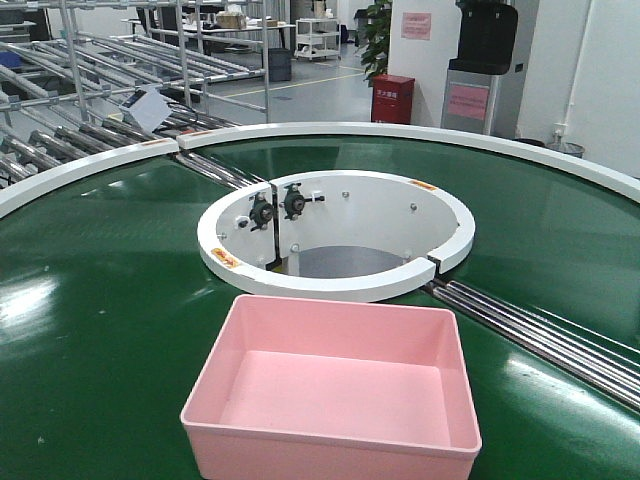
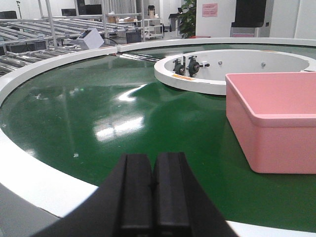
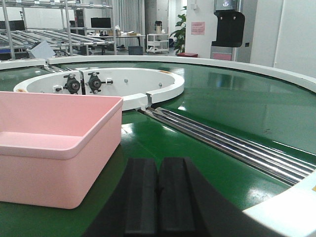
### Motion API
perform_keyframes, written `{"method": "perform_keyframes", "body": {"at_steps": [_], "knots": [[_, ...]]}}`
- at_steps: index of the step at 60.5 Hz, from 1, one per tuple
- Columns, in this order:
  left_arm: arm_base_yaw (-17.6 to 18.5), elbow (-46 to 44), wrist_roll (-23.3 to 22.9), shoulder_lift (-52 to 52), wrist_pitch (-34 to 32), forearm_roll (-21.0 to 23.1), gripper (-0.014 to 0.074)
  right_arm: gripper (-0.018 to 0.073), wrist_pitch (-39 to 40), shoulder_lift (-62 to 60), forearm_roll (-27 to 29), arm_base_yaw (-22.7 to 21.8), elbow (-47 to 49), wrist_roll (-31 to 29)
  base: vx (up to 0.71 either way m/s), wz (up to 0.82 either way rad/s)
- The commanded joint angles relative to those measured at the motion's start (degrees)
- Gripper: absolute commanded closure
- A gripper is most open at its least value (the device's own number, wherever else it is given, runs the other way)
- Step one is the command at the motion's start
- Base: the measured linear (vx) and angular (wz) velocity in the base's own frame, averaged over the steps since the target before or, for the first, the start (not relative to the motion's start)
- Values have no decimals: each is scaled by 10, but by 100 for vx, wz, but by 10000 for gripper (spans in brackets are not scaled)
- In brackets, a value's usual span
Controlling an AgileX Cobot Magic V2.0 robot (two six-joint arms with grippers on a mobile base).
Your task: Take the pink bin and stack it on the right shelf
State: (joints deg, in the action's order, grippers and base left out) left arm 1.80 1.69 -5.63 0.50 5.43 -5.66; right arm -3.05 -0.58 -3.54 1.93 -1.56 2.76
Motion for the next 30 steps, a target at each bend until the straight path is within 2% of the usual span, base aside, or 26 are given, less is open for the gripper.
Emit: {"method": "perform_keyframes", "body": {"at_steps": [1, 26, 30], "knots": [[0, 8, -6, 11, -48, 0, 599, 568, 47, -8, -7, -1, -2, -5, 0, 0], [0, 8, -6, 11, -60, 0, 599, 568, 47, -8, -7, -1, -2, -5, 0, 0], [0, 8, -6, 11, -63, 0, 599, 568, 73, -8, -7, -1, -2, -5, 0, 0]]}}
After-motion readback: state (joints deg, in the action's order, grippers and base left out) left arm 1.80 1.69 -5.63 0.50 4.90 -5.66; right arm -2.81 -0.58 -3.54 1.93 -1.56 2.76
